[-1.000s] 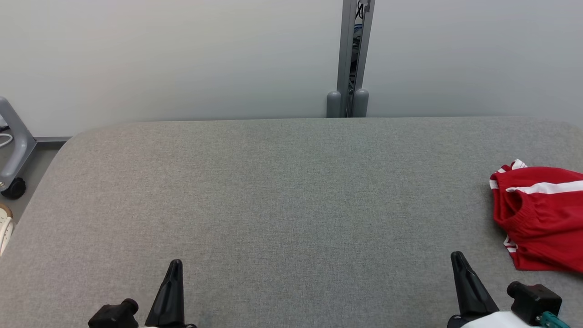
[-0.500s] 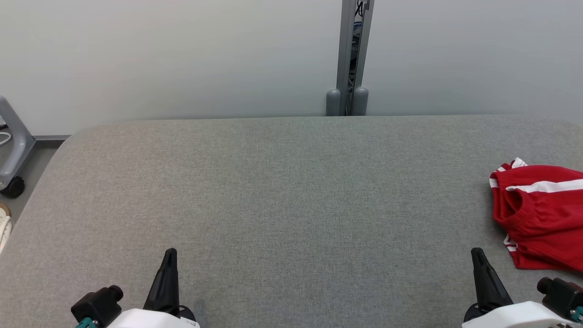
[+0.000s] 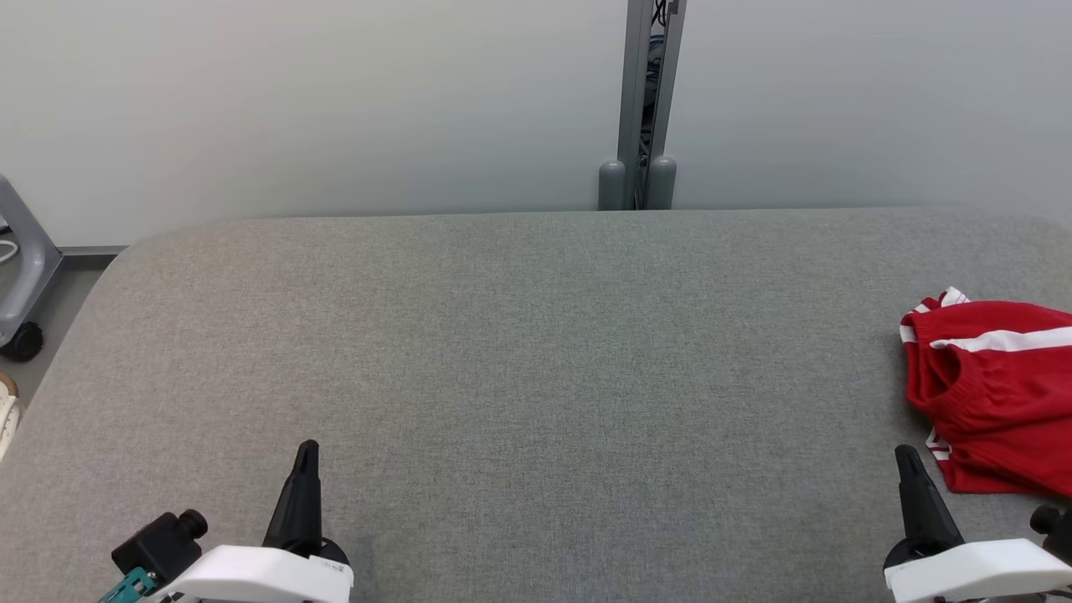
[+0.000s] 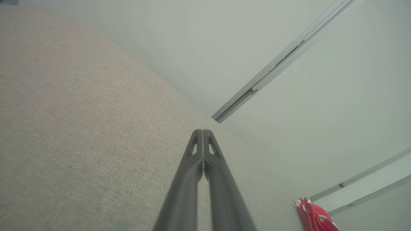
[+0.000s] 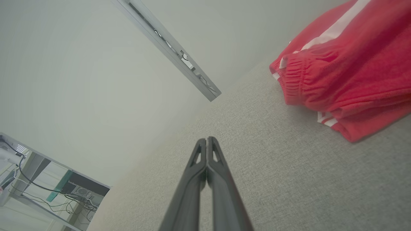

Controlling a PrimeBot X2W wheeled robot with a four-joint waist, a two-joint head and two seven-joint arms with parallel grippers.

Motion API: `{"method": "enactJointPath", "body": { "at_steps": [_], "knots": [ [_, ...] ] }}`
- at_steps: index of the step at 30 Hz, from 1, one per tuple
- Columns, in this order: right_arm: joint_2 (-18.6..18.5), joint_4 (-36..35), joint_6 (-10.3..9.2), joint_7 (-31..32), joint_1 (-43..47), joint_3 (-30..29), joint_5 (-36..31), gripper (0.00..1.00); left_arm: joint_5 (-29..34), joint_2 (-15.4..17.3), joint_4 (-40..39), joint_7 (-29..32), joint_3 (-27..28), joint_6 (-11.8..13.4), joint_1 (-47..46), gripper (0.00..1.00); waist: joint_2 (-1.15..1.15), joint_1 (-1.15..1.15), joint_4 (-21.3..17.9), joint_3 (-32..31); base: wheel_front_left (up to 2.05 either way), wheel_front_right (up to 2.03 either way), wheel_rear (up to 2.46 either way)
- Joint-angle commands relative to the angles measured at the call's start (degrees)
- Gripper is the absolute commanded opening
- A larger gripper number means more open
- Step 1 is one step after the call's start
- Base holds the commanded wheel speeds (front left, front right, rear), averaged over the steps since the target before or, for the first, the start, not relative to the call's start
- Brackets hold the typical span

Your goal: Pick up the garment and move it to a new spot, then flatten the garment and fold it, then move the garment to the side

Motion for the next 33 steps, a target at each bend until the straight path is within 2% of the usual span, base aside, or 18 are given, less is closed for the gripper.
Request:
{"method": "enactJointPath", "body": {
  "at_steps": [1, 33],
  "knots": [
    [-0.55, -0.97, 0.00, 0.58, -1.45, -0.63, 2.02, 0.00, -1.77, 0.32, -0.41, 0.39, 0.40, -0.57, -2.04, 0.00, 0.00, 0.00, -0.01, 0.03, 0.00, 0.00, 0.00],
    [-0.76, -1.29, 0.01, 6.76, -2.81, -6.33, 22.50, 0.00, -21.17, 0.35, 2.55, 5.10, 1.99, -2.44, -6.82, 0.00, 0.00, 0.00, -0.27, 0.74, 0.00, 0.00, 0.00]
  ]
}}
